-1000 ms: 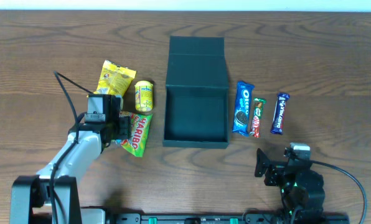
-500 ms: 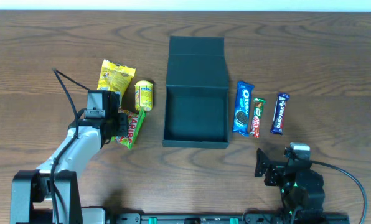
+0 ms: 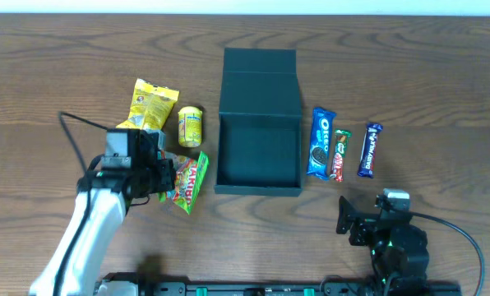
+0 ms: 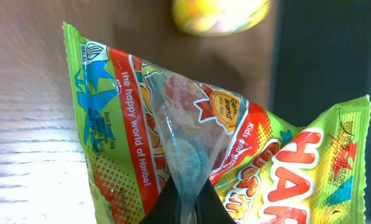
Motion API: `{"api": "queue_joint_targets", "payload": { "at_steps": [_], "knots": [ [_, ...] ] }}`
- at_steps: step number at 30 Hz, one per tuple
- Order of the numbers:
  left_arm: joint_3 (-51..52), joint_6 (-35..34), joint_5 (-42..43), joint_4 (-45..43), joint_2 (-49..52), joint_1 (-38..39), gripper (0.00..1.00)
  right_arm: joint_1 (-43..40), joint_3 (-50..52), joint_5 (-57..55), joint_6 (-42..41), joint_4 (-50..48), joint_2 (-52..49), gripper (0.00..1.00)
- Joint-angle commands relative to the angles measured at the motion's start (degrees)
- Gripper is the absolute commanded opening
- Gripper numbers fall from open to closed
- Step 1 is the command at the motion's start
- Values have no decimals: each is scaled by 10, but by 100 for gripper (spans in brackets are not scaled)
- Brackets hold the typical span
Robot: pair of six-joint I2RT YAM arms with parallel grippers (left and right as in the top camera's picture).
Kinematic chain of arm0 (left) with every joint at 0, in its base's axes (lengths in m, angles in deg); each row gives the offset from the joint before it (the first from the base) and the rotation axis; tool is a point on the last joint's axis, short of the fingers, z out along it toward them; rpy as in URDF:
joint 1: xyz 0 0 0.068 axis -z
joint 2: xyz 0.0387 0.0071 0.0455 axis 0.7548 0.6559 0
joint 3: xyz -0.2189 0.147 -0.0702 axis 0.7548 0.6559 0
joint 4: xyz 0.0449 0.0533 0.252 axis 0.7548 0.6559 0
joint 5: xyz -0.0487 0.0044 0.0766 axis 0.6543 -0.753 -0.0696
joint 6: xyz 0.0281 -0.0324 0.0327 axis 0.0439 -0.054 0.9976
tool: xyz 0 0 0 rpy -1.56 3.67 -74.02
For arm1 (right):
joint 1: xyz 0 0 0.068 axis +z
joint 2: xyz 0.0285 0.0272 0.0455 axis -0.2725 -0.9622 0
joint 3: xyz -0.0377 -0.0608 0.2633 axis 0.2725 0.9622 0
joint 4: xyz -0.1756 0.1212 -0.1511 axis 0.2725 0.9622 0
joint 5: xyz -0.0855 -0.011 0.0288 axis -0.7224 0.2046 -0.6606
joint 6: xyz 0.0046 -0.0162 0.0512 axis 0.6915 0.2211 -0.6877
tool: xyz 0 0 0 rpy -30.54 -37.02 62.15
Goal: Pack container
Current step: 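Lift the Haribo bag with the left gripper and lower it into the box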
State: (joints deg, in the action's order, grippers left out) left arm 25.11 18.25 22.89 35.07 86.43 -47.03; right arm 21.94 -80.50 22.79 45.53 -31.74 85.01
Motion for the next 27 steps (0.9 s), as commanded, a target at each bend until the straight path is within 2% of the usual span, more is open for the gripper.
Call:
{"api": "queue_joint_targets", "payload": {
  "at_steps": [1, 6, 10, 17, 27],
  "knots": [
    [-3, -22, 21, 10, -74, 1, 6, 0, 2, 0, 6, 1, 3, 99],
    [-4, -58, 15, -13, -163, 37, 6, 0, 2, 0, 6, 1, 3, 99],
    [-4, -122, -17, -89, -170, 115, 5, 0, 2, 0, 6, 1, 3, 99],
    [-14, -179, -111, -218, -73, 264, 8, 0, 2, 0, 6, 1, 3, 99],
    [-132, -193, -172, -220, 98, 322, 7, 0, 2, 0, 6, 1, 3, 99]
  ]
}}
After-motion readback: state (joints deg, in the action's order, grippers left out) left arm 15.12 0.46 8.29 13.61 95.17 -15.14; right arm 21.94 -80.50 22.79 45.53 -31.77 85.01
